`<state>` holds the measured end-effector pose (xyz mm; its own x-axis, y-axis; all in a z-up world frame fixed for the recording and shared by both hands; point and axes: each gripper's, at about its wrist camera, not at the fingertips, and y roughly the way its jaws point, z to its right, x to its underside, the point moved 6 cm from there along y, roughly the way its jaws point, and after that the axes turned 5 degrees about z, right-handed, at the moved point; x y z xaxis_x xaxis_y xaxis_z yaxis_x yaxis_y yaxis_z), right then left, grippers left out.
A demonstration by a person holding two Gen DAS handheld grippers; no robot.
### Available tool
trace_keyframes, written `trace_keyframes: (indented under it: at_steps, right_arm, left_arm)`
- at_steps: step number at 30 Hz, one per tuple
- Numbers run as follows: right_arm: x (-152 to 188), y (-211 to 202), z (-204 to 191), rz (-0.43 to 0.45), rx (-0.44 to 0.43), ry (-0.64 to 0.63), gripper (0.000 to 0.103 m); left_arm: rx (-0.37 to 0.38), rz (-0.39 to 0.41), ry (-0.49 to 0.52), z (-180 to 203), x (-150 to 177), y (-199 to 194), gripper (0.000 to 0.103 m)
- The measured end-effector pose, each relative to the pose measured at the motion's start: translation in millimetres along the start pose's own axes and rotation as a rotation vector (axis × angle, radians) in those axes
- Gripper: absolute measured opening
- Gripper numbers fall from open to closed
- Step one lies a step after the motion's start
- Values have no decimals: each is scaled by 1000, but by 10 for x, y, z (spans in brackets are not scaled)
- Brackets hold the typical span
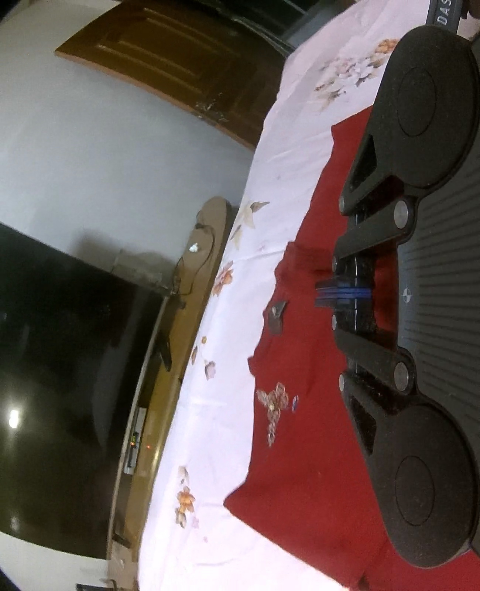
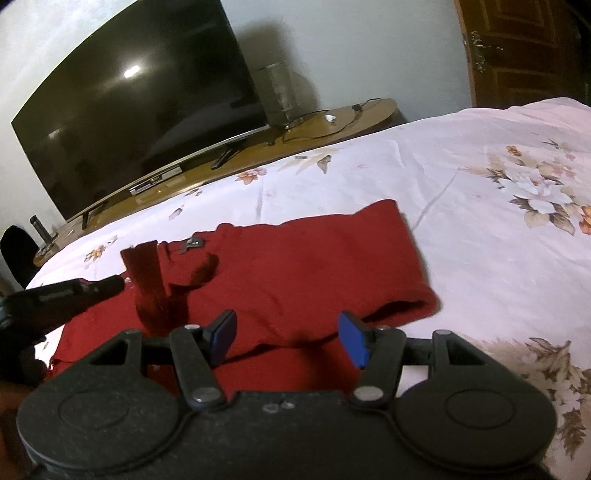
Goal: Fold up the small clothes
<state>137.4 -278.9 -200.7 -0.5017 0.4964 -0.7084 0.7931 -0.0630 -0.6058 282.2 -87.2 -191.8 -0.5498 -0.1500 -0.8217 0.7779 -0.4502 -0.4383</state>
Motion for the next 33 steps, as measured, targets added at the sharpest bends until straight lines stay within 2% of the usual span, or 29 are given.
trace_keyframes:
  at_steps: [2,4,6,7,8,9,10,11,12,13,14,18,20,23,25,29,31,32,33]
  right_arm:
    - [0,29,-46,-4,-9,-4,60]
    - [14,46,-93,-9,-15,-9,60]
    - [36,68,-134,-18,-21,-18,60]
    - [47,78,-152,-22,-23,-21,60]
    - [56,85,-167,-26,-25,-25,60]
    - [65,91,-178,-29,-26,-29,60]
    - [71,95,-183,-31,-27,-31,60]
    - [74,99,-183,-33,-27,-31,60]
    - [76,101,-180,-35,-28,-29,60]
    - [80,99,-176,-36,-28,-26,60]
    - [84,99,-169,-36,-27,-24,60]
    - [102,109,-163,-43,-25,-22,60]
    - [104,100,-159,-43,-28,-20,60]
    - [115,91,-149,-44,-30,-22,60]
    - [125,97,-137,-46,-28,-25,60]
    - [147,107,-105,-53,-27,-11,60]
    - [148,120,-112,-58,-30,-11,60]
    - [148,121,-122,-57,-32,-13,60]
    - [149,123,-131,-57,-34,-17,60]
  left_arm:
    - [27,-42,-18,-26,32,10,0]
    - [5,-61,-35,-51,72,-9,1]
    - [34,-75,-68,-55,132,-24,1]
    - [41,-88,-83,-62,165,-23,5]
    - [43,-105,-99,-62,202,-19,14]
    - [52,-116,-121,-59,233,-21,50]
    - [54,-115,-139,-53,256,-42,93]
    - [37,-84,-158,-54,263,-93,103]
    - [30,-39,-168,-49,259,-162,103]
    - [62,-21,-172,-24,258,-189,103]
    - [94,-28,-177,4,272,-181,103]
    - [122,-60,-192,35,351,-79,102]
    - [125,-69,-230,1,383,-41,95]
    - [90,-69,-223,-57,424,-38,94]
    - [33,-61,-202,-133,431,-77,94]
    - [-42,-84,-236,-293,484,-58,94]
    - [-27,-99,-262,-329,528,-52,93]
    - [0,-106,-267,-316,553,-36,90]
    - [12,-106,-266,-305,572,-21,73]
